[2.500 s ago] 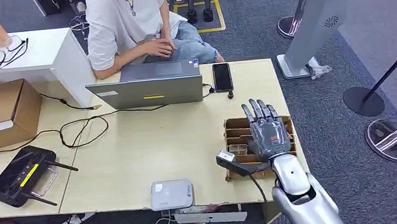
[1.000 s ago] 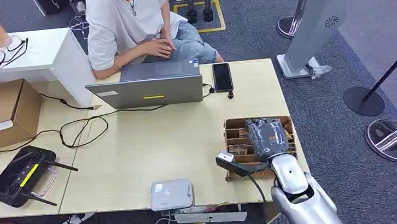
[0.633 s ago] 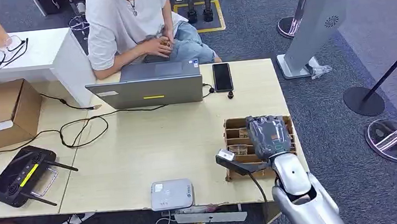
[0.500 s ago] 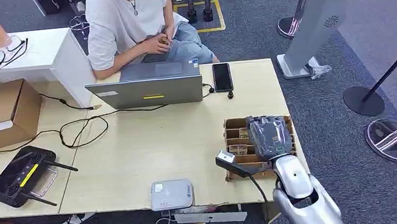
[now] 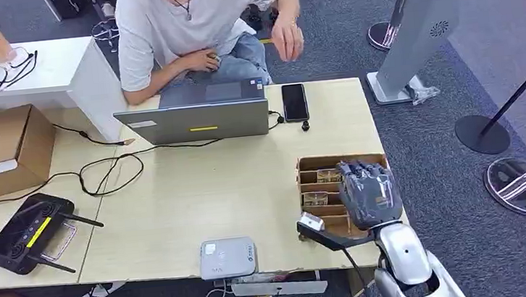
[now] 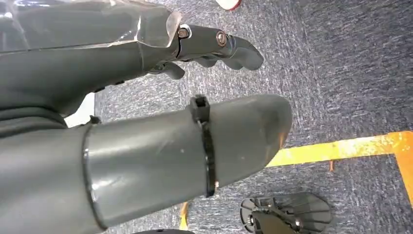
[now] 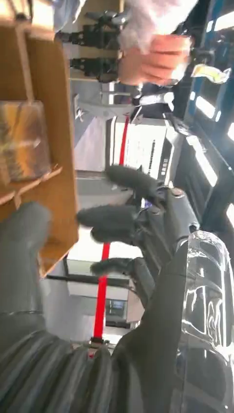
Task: Pass the card to the sensor for recognition and then transmit it.
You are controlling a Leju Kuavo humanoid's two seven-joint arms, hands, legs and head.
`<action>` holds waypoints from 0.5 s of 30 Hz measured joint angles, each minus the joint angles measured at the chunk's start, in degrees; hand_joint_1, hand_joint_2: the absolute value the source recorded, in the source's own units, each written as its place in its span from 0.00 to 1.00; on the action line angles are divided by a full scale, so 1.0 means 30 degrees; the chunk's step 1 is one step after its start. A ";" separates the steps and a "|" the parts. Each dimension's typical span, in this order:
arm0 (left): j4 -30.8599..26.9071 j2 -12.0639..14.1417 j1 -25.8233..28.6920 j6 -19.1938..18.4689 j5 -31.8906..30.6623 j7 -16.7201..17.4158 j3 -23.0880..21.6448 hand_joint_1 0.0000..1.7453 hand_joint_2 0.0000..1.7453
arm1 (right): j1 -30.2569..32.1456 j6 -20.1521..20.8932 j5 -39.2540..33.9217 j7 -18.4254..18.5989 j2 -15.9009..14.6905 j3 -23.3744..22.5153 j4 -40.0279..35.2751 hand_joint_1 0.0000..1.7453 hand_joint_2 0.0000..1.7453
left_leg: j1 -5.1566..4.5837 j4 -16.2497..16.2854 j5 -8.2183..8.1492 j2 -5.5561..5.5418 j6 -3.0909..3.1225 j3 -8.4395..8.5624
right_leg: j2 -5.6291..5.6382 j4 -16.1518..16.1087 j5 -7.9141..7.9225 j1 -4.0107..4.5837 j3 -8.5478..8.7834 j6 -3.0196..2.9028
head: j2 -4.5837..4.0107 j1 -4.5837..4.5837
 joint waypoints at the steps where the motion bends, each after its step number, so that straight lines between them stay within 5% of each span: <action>1: 0.0000 0.0000 0.0018 0.0000 0.0000 -0.0073 0.0044 0.00 0.00 | 0.0242 0.0000 0.0007 0.0015 -0.0066 -0.0080 -0.0124 0.00 1.00 | 0.0000 0.0000 -0.0002 0.0002 -0.0001 0.0001 | 0.0002 0.0000 0.0000 0.0000 -0.0002 0.0000 | 0.0000 0.0000; 15: 0.0000 -0.0022 0.0016 0.0000 -0.0066 -0.0160 0.0124 0.00 0.00 | 0.1586 -0.0007 0.0022 0.0007 -0.0626 -0.1114 -0.0619 0.00 1.00 | 0.0001 0.0000 -0.0020 0.0007 -0.0011 0.0007 | 0.0006 0.0000 -0.0007 0.0000 0.0001 0.0006 | 0.0000 -0.0007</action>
